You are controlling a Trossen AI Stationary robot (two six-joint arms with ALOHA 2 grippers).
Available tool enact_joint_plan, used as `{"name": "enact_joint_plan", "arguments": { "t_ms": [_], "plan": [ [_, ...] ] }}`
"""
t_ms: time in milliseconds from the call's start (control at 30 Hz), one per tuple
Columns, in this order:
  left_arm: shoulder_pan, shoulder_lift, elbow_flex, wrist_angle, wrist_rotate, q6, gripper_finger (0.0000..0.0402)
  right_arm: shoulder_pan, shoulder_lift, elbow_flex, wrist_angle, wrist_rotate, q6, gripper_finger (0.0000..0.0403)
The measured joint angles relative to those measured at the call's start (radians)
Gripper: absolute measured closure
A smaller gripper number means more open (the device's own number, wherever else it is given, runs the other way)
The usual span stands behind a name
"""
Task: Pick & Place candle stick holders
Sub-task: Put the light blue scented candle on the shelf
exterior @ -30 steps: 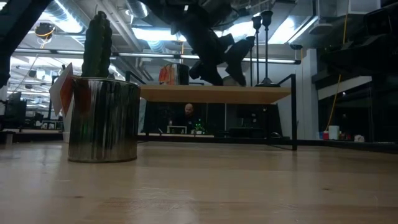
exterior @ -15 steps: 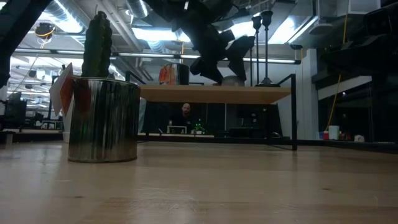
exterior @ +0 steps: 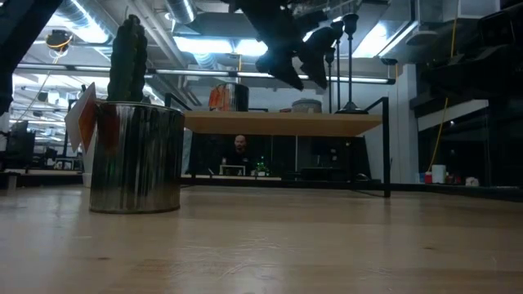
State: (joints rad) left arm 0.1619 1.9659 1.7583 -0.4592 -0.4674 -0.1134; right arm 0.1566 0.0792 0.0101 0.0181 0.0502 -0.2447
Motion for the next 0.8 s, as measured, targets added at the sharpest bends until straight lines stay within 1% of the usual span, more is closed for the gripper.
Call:
{"name": "enact_joint_plan", "arguments": {
  "t_ms": [133,233,300,400,567,600,633,800],
  "plan": [
    [-0.061,0.0,0.002,-0.025,-0.127,0.046,0.0112,0.0,0.0,0.0,0.0,0.0,0.0,0.0302],
    [-0.1,0.0,0.002,-0.049,-0.207,0.067,0.0155,0.0,0.0,0.0,0.0,0.0,0.0,0.0302],
    [-0.119,0.0,0.002,-0.084,-0.231,0.056,0.0191,0.0,0.0,0.0,0.0,0.0,0.0,0.0302],
    [-0.131,0.0,0.002,-0.136,-0.232,0.003,0.0255,0.0,0.0,0.0,0.0,0.0,0.0,0.0302],
    [-0.122,0.005,0.0,-0.149,-0.156,-0.057,0.0371,0.0,0.0,0.0,0.0,0.0,0.0,0.0302],
    [-0.116,0.01,0.0,-0.147,-0.151,-0.057,0.0385,0.0,0.0,0.0,0.0,0.0,0.0,0.0302],
    [-0.11,0.018,0.0,-0.145,-0.151,-0.057,0.0392,0.0,0.0,0.0,0.0,0.0,0.0,0.0302],
    [-0.068,0.052,-0.001,-0.119,-0.157,-0.059,0.0394,0.0,0.0,0.0,0.0,0.0,0.0,0.0302]
  ]
}}
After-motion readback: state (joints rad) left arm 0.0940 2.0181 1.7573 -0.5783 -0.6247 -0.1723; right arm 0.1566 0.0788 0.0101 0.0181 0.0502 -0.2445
